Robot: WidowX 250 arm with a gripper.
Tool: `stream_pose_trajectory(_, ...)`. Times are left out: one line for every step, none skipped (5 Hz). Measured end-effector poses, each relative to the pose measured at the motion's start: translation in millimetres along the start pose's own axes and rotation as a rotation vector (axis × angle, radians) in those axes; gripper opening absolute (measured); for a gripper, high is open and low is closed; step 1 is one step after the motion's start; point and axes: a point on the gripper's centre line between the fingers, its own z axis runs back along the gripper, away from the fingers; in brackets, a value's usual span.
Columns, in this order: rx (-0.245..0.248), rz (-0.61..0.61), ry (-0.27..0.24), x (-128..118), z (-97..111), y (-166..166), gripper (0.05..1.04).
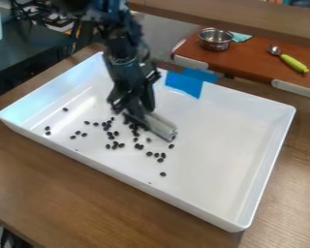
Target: Sweep into pile
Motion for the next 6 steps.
stream_pose_trajectory(-0.029, 0.091, 0.0, 7.4, 6.3, 20.0, 0.316)
stream_pose_trajectory(-0.03, 0.21, -0.022, 17.6, 12.3, 43.1, 0.317)
stream_pose_trajectory(-0.01, 0.284, -0.049, 18.9, 17.8, 65.9, 0.316)
stream_pose_trajectory(0.031, 0.308, -0.056, 18.0, 26.9, 92.0, 0.316)
stream_pose_trajectory(0.038, 0.302, -0.045, 16.9, 29.5, 99.2, 0.316)
stream_pose_trajectory(-0.039, 0.353, -0.014, 12.7, 35.4, 75.7, 0.316)
